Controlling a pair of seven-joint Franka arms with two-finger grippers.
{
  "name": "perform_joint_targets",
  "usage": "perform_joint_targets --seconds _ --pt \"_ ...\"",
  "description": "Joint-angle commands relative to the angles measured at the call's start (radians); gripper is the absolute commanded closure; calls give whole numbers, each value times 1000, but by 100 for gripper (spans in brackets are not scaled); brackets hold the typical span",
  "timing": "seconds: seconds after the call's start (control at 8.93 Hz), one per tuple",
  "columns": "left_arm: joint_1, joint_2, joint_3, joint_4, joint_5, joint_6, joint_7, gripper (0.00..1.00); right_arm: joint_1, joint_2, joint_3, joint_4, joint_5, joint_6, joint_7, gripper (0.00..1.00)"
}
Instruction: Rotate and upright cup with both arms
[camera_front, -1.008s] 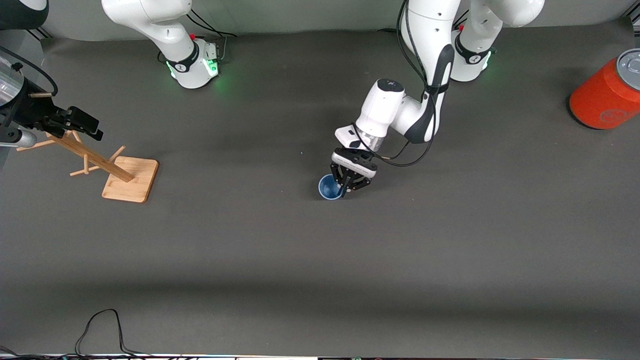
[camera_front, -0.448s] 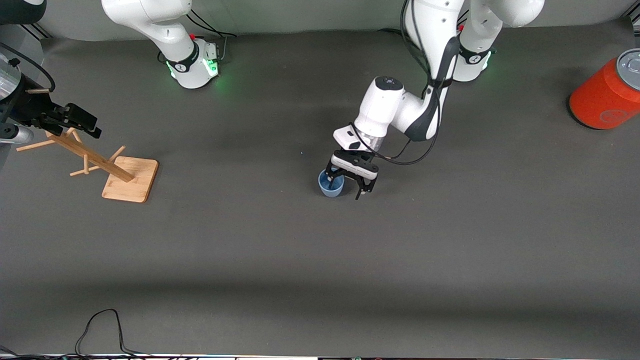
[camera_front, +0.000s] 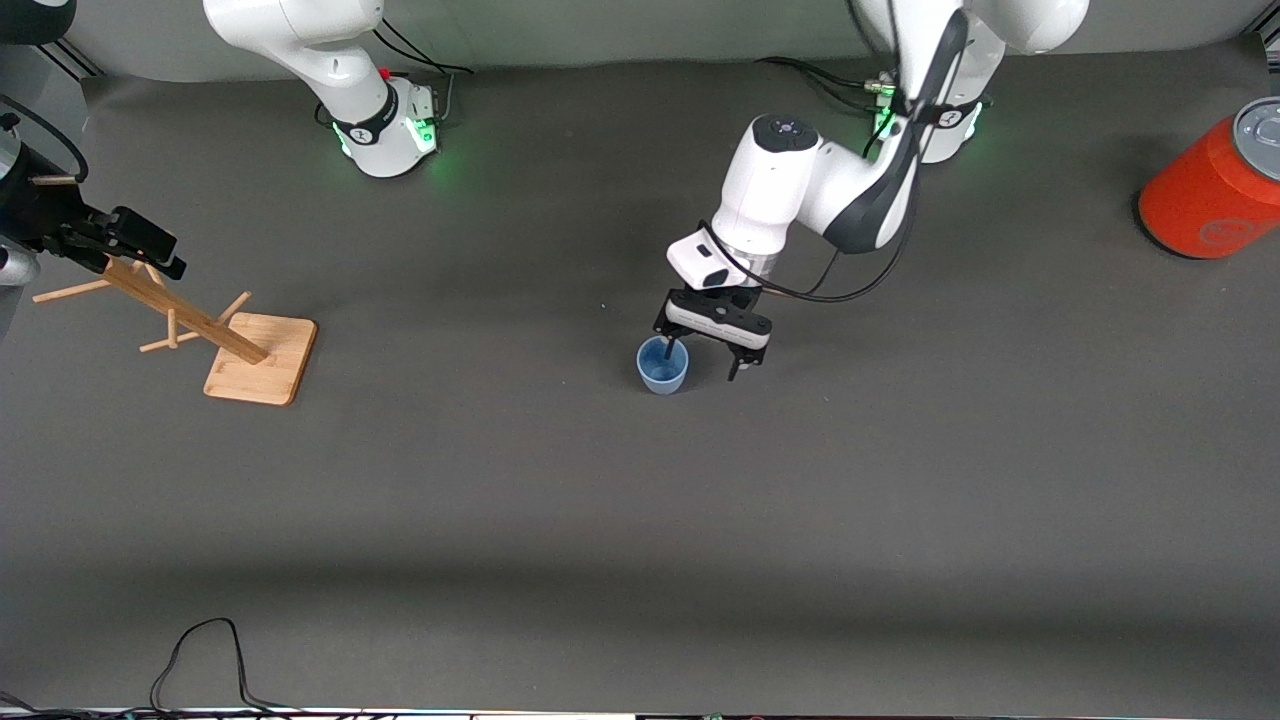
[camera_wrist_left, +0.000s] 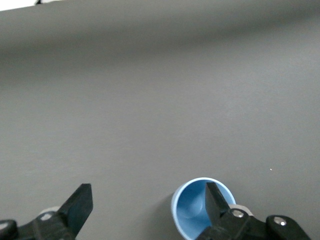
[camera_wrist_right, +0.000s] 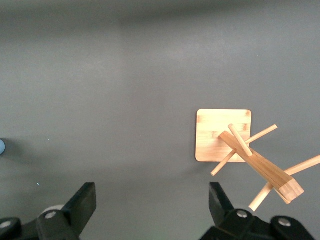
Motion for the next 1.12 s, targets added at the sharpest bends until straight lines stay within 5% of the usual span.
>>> perform_joint_targets --seconds 0.0,0.22,0.78,1.01 --pt "92 -80 3 170 7 -385 125 0 -11 8 -2 -17 39 18 -74 0" --pt "202 -132 2 304 -2 -727 173 0 -14 22 -5 -8 58 7 -82 0" --pt "490 -264 -10 295 9 -951 245 0 -14 27 -2 3 57 2 -79 0" --pt "784 -285 -182 295 7 -1000 293 0 -15 33 -2 4 58 2 -82 0"
